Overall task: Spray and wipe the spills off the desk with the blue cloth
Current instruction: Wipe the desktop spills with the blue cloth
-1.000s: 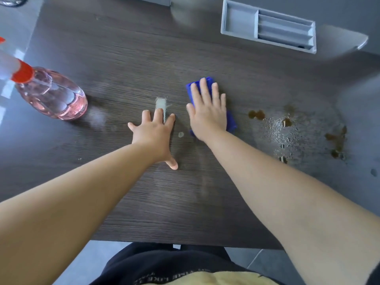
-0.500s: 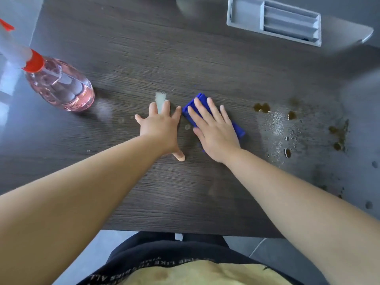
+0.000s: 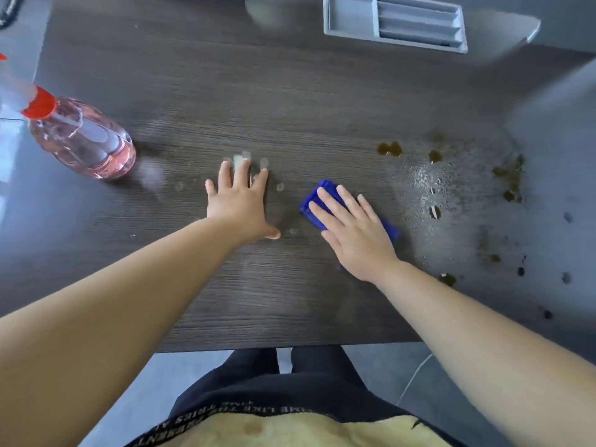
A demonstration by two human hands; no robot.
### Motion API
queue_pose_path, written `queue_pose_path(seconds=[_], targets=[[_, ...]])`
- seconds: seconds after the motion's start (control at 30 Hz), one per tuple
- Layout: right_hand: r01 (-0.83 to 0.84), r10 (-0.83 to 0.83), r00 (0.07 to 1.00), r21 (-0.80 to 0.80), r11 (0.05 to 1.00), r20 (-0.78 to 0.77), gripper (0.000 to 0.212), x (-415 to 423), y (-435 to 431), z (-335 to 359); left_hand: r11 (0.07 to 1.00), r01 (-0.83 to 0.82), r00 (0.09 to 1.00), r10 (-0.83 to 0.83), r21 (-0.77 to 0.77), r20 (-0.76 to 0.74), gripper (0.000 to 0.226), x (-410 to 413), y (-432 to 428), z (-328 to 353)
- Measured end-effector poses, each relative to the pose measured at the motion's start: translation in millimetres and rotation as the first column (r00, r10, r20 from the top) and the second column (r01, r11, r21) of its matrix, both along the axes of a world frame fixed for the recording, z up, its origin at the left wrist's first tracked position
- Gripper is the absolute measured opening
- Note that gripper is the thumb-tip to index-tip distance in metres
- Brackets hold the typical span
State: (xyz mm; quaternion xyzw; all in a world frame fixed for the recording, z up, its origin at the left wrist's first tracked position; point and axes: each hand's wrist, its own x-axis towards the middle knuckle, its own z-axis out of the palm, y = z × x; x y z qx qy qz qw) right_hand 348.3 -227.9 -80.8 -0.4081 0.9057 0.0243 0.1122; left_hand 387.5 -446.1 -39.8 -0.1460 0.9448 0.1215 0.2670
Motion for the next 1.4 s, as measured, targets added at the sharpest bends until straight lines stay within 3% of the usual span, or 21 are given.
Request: queue_pose_path(seconds=[0.07,0.13,0.2,0.27,0.33,0.4,0.43,0.5,0.57,0.63,0.7,0.77,0.87,0.93,1.0,1.07,1.13,1.2,1.27,1.33,1.4], targets=[[0.190,-0.190,0.982,0.001,0.982,-0.021,0.050,-17,13,-2,0.999,0.041,0.998,-0.041,0.005,-0.037,0.099,3,14,2],[0.446,-0.447,0.895,-0.021,0.895,-0.015,0.051,-27,-2,-3,0.997,0.065,0.995,-0.063,0.030,-0.079,0.086,6,32,4],[0.581,-0.583,0.813,-0.059,0.812,-0.016,0.052,-16,-25,-3,0.996,0.072,0.991,-0.066,0.045,-0.113,0.078,10,47,4],[0.522,-0.523,0.852,-0.079,0.849,-0.003,0.052,12,-30,-4,0.996,0.068,0.989,-0.060,0.056,-0.138,0.073,15,58,5],[0.288,-0.290,0.957,-0.066,0.955,-0.019,0.052,42,-8,-3,0.995,0.071,0.988,-0.059,0.075,-0.145,0.069,22,66,4],[0.085,-0.086,0.996,-0.032,0.996,-0.033,0.051,53,33,-4,0.992,0.107,0.985,-0.095,0.073,-0.146,0.067,29,73,3],[0.065,-0.065,0.997,-0.021,0.998,-0.045,0.051,51,52,-5,0.989,0.131,0.982,-0.120,0.065,-0.148,0.067,33,78,2],[0.221,-0.223,0.973,-0.046,0.974,-0.055,0.050,41,73,-6,0.985,0.167,0.975,-0.157,0.052,-0.157,0.068,39,88,0],[0.483,-0.487,0.873,-0.084,0.871,-0.032,0.051,32,60,-7,0.983,0.175,0.974,-0.165,0.050,-0.157,0.066,44,99,-1],[0.609,-0.616,0.787,-0.119,0.784,-0.038,0.054,39,34,-8,0.989,0.137,0.979,-0.125,0.063,-0.161,0.064,48,108,0],[0.486,-0.497,0.867,-0.150,0.861,-0.046,0.055,59,24,-6,0.995,0.056,0.980,-0.040,0.077,-0.194,0.060,52,121,3],[0.214,-0.222,0.974,-0.148,0.966,-0.046,0.053,79,45,-9,0.995,-0.009,0.974,0.031,0.098,-0.226,0.053,55,134,7],[0.024,-0.034,0.996,-0.113,0.993,-0.087,0.050,79,98,-10,0.995,0.013,0.973,0.010,0.098,-0.231,0.049,59,156,7],[0.145,-0.153,0.981,-0.075,0.987,-0.118,0.052,68,126,-11,0.995,0.040,0.977,-0.019,0.095,-0.213,0.052,62,171,6],[0.395,-0.404,0.912,-0.110,0.912,-0.075,0.055,61,132,-11,0.996,0.034,0.981,-0.018,0.081,-0.191,0.054,64,182,4],[0.508,-0.521,0.850,-0.134,0.851,-0.082,0.057,74,114,-11,0.997,0.005,0.985,0.008,0.078,-0.170,0.055,65,187,2],[0.425,-0.438,0.896,-0.146,0.894,-0.075,0.056,95,105,-11,0.998,-0.006,0.986,0.018,0.069,-0.167,0.057,68,191,-1],[0.168,-0.177,0.982,-0.127,0.978,-0.066,0.052,102,124,-11,0.998,0.031,0.990,-0.022,0.060,-0.136,0.061,68,191,-2],[-0.016,0.009,0.996,-0.084,0.996,-0.085,0.050,88,156,-11,0.994,0.101,0.994,-0.099,0.039,-0.046,0.072,64,190,1],[0.042,-0.051,0.990,-0.066,0.997,-0.129,0.051,66,179,-9,0.986,0.166,0.985,-0.167,0.017,0.044,0.090,58,187,5],[0.280,-0.288,0.953,-0.096,0.955,-0.090,0.051,49,184,-8,0.977,0.213,0.972,-0.210,-0.018,0.104,0.109,55,190,7]])
